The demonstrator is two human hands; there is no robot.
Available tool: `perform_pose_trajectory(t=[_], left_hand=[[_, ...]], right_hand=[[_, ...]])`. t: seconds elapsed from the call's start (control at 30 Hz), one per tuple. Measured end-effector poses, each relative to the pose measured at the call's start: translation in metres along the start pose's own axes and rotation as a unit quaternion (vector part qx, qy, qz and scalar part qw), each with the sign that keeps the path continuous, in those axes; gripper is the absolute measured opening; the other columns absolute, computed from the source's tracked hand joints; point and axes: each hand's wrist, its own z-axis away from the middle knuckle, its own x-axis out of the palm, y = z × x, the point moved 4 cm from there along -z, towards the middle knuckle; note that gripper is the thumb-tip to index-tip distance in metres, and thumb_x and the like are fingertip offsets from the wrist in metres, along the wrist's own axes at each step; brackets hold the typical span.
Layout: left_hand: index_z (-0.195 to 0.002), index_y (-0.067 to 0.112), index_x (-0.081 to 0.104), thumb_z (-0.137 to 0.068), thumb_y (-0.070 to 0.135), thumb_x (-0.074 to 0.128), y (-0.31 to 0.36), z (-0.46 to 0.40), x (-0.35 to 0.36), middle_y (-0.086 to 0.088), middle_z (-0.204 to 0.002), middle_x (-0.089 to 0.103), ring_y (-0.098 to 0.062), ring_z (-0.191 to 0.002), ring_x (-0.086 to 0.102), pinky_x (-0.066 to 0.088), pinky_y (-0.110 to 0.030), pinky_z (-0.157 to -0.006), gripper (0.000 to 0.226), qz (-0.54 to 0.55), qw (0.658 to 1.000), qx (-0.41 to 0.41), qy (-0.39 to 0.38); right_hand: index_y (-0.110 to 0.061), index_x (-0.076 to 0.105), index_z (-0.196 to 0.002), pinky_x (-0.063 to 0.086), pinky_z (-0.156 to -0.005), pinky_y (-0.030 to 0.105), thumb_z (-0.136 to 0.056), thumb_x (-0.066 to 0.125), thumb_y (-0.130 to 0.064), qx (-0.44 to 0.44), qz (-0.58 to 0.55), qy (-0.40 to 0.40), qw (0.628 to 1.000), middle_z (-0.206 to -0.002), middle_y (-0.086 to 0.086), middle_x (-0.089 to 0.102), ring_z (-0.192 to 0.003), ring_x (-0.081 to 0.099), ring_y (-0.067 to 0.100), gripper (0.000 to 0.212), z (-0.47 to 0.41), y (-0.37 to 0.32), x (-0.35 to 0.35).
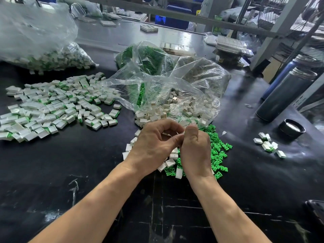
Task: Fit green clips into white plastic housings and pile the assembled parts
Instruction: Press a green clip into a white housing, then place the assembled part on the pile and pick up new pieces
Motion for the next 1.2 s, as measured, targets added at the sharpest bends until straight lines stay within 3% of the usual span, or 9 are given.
perform_pose_trajectory(t=[0.1, 0.2, 0.33, 0.47, 0.6, 0.73, 1.03, 1.2], left_hand=[[-0.098, 0.012, 0.075, -0.089, 0.015, 0.078, 0.000, -0.001, 0.001, -0.006, -0.092, 0.075, -0.027, -0.087, 0.073, 0.060, -0.054, -0.083, 0.010, 0.000, 1.000, 0.005, 0.007], [-0.095, 0.015, 0.076, -0.087, 0.016, 0.080, 0.000, -0.002, 0.000, -0.002, -0.091, 0.076, -0.021, -0.085, 0.073, 0.061, -0.047, -0.084, 0.009, -0.007, 1.000, 0.001, 0.014], [-0.094, 0.021, 0.075, -0.087, 0.019, 0.080, -0.002, -0.004, -0.010, 0.004, -0.088, 0.075, -0.009, -0.081, 0.070, 0.059, -0.030, -0.078, 0.009, -0.023, 0.999, -0.015, 0.043], [-0.095, 0.018, 0.075, -0.088, 0.014, 0.078, -0.002, -0.005, -0.018, 0.011, -0.078, 0.072, 0.001, -0.072, 0.064, 0.053, -0.018, -0.069, 0.008, -0.032, 0.998, -0.017, 0.053], [-0.095, 0.018, 0.074, -0.089, 0.014, 0.077, -0.004, -0.005, -0.021, 0.015, -0.075, 0.071, 0.001, -0.070, 0.065, 0.051, -0.015, -0.067, 0.008, -0.034, 0.998, -0.014, 0.049], [-0.100, 0.025, 0.073, -0.087, 0.018, 0.081, -0.007, -0.007, -0.021, 0.011, -0.083, 0.073, 0.000, -0.074, 0.067, 0.052, -0.017, -0.068, 0.017, -0.046, 0.997, -0.022, 0.053], [-0.095, 0.039, 0.068, -0.086, 0.037, 0.081, -0.002, -0.002, -0.020, 0.023, -0.090, 0.066, 0.003, -0.080, 0.064, 0.047, -0.008, -0.065, 0.015, -0.194, 0.978, 0.032, 0.064], [-0.097, 0.040, 0.067, -0.085, 0.037, 0.080, -0.001, -0.003, -0.027, 0.028, -0.097, 0.056, 0.009, -0.088, 0.058, 0.046, -0.007, -0.071, 0.017, -0.260, 0.962, 0.038, 0.075]], right_hand=[[-0.017, 0.070, -0.063, 0.047, -0.052, 0.029, -0.105, 0.030, -0.042, 0.002, -0.029, -0.007, 1.000, -0.057, -0.003, 0.066, -0.054, 0.062, 0.011, 0.063, 0.001, 0.000, 0.000], [-0.029, 0.063, -0.054, 0.041, -0.053, 0.023, -0.111, 0.031, -0.043, 0.018, -0.045, -0.028, 0.998, -0.048, -0.014, 0.053, -0.047, 0.048, 0.001, 0.067, 0.000, 0.002, -0.001], [-0.018, 0.064, -0.067, 0.034, -0.055, 0.030, -0.107, 0.035, -0.059, 0.021, -0.033, -0.040, 0.998, -0.052, -0.009, 0.052, -0.047, 0.044, 0.007, 0.064, -0.002, 0.005, -0.009], [-0.022, 0.073, -0.088, 0.042, -0.058, 0.033, -0.103, 0.060, -0.043, -0.039, -0.054, -0.058, 0.996, -0.072, -0.002, 0.067, -0.060, 0.055, 0.011, 0.029, -0.007, -0.001, -0.020], [-0.028, 0.075, -0.096, 0.047, -0.061, 0.018, -0.096, 0.073, -0.026, -0.074, -0.038, -0.103, 0.991, -0.076, -0.012, 0.071, -0.068, 0.062, 0.003, 0.003, -0.009, 0.000, -0.017], [-0.028, 0.073, -0.092, 0.048, -0.059, 0.015, -0.096, 0.073, -0.022, -0.065, -0.020, -0.093, 0.993, -0.075, -0.015, 0.071, -0.066, 0.064, 0.002, 0.007, -0.009, 0.001, -0.015], [-0.024, 0.073, -0.090, 0.058, -0.068, 0.031, -0.098, 0.071, -0.024, -0.045, 0.020, -0.069, 0.996, -0.081, -0.007, 0.074, -0.072, 0.067, 0.009, 0.008, -0.006, 0.002, -0.014], [-0.025, 0.072, -0.086, 0.044, -0.054, 0.023, -0.100, 0.068, -0.029, -0.008, 0.015, -0.055, 0.998, -0.066, -0.009, 0.067, -0.056, 0.056, 0.005, 0.015, -0.011, 0.008, -0.020]])
